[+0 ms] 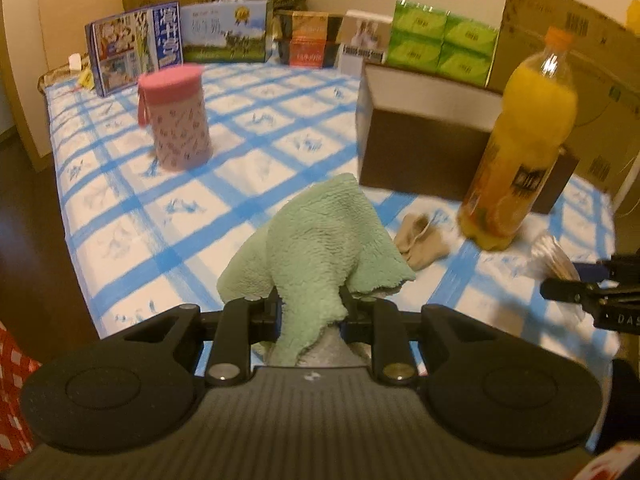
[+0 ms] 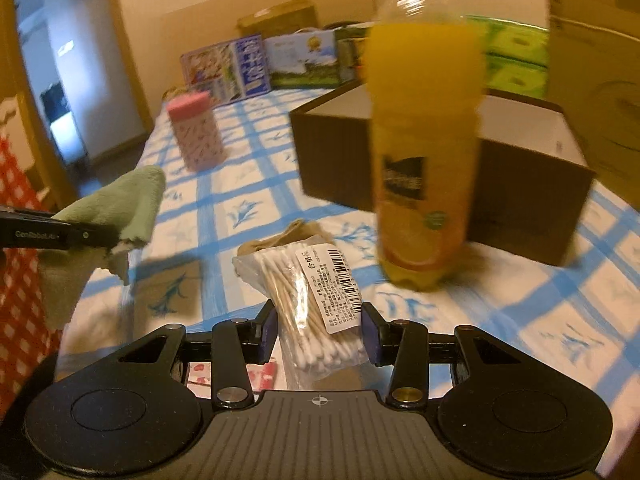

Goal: Organize soft objects
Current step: 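Carry the green towel and cotton swab bag to the brown box with both tools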

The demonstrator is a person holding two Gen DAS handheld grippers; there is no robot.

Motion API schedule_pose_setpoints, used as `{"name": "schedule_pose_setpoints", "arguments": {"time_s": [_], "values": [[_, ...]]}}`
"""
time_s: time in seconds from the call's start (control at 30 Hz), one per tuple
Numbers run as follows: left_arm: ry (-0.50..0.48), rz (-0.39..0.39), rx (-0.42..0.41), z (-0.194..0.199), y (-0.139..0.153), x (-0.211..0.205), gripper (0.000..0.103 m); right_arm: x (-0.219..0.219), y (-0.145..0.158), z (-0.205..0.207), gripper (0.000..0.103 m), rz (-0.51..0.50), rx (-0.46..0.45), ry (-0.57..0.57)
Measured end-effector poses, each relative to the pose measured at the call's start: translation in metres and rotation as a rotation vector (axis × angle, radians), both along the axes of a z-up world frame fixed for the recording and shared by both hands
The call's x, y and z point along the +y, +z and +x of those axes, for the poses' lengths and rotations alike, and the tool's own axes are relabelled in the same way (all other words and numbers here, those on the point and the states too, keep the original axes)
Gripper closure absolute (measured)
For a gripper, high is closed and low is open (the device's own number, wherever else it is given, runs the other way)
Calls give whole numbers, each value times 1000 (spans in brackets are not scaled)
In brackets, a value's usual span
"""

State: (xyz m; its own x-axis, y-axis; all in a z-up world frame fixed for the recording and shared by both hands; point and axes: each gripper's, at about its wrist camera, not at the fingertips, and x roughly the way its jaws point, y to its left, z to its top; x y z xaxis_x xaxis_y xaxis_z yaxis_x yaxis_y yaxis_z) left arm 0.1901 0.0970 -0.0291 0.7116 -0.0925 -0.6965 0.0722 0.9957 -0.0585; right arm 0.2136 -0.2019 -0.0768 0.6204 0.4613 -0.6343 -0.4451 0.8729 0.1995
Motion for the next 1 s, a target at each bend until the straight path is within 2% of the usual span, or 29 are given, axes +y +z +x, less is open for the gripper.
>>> {"name": "schedule_pose_setpoints", "arguments": {"time_s": [0.27, 0.57, 0.7, 0.9, 1.0], "values": [[-47, -16, -76, 10, 38, -14, 82, -67, 31, -6, 60, 45, -39, -145], [-113, 6, -138, 40, 64, -32, 82, -132, 59, 17, 60, 34, -116, -260], [-138, 36, -170, 66, 72, -41, 82, -141, 70, 33, 60, 19, -148, -269], [-177, 33, -216, 112, 81, -54, 82, -142, 81, 65, 60, -1, -196, -260], [-177, 5, -211, 135, 82, -59, 82, -142, 82, 84, 60, -1, -200, -257]]}}
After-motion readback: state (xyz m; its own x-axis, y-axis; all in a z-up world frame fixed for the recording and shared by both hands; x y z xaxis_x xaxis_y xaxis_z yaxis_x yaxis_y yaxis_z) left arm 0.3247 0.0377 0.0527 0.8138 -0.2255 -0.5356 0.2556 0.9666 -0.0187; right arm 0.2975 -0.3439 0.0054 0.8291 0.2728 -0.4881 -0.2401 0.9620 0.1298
